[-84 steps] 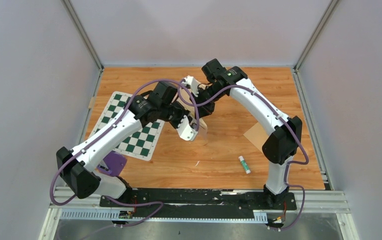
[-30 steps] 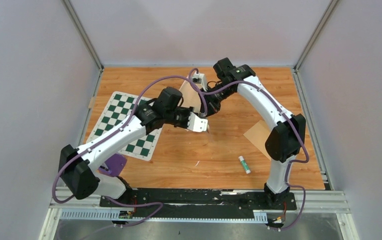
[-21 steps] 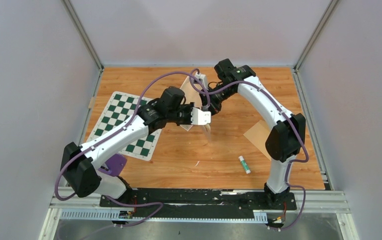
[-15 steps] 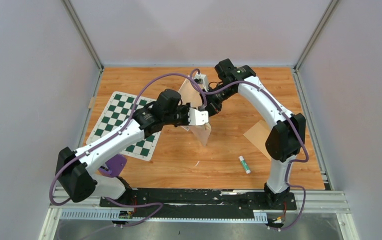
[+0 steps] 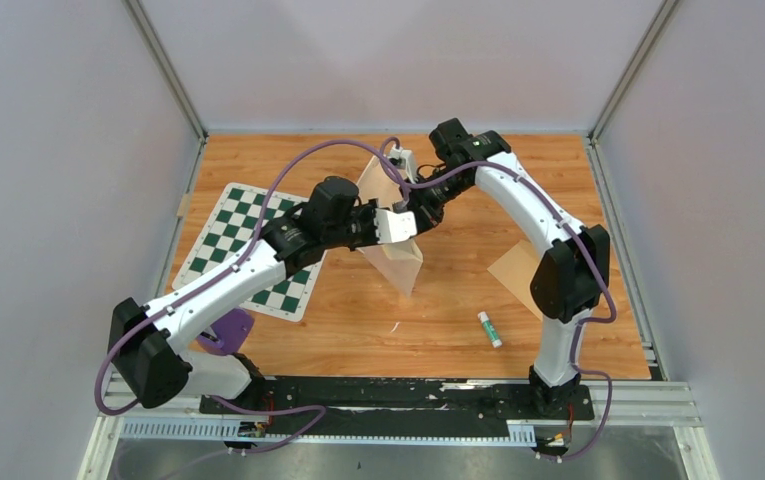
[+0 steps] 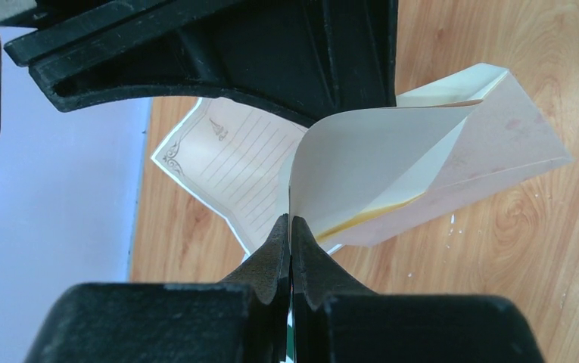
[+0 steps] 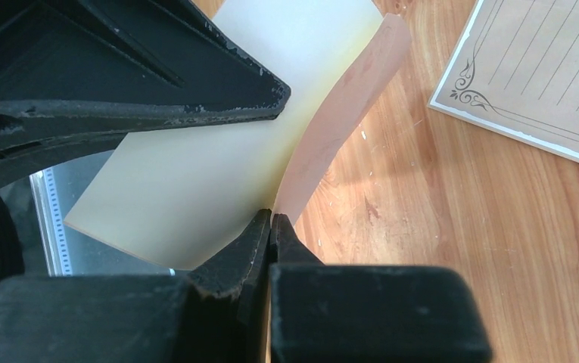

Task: Place the letter into the envelope and seal it
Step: Place the letter in the envelope.

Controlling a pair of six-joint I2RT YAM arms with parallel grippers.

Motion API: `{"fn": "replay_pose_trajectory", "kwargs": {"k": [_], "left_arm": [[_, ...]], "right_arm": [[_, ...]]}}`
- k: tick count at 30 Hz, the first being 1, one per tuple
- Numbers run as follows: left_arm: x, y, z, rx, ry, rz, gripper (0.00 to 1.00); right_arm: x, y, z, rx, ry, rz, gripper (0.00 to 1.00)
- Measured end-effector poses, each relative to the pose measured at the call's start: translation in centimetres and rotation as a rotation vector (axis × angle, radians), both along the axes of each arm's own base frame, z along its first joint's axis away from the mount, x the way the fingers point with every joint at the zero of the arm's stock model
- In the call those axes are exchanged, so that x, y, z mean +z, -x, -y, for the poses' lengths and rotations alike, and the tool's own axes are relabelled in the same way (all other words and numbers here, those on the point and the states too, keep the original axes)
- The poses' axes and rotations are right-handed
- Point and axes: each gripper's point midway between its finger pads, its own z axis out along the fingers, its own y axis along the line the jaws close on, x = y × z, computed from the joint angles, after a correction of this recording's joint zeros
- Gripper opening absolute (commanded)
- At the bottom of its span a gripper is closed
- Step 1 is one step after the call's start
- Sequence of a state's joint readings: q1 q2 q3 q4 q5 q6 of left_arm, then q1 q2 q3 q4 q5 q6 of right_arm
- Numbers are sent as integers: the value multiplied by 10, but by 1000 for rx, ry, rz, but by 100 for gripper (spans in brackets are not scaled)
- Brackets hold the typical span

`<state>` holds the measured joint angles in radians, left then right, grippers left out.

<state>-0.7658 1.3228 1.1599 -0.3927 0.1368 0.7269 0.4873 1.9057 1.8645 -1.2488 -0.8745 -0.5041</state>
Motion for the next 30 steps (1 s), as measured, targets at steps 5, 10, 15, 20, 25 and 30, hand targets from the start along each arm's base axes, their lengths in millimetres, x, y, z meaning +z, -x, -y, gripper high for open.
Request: {"fn": "replay_pose_trajectory", "kwargs": {"k": [5,10,15,20,25,30], "left_arm": [[-3,1,1,-27,-17,2,0],[-18,0,8,-50,-58,-20,0],[-25,3,15,-65,-82,-25,0],[-21,-4,12,7,-70,-15,0],[-8,-11,0,113,-9,28,0],[4,-9,-8,157,42,50,0]], "right_arm": [[0,1,-1,-4,-2,-15,0],[1,0,-2,-12,-4,-24,0],[1,-1,-3,-24,-1,-38,0],[-1,-2,-3,-36,5,-57,0],[0,-5,-1,-55,2,-71,0],[1,-4,-1,-60,-5,-84,0]]}}
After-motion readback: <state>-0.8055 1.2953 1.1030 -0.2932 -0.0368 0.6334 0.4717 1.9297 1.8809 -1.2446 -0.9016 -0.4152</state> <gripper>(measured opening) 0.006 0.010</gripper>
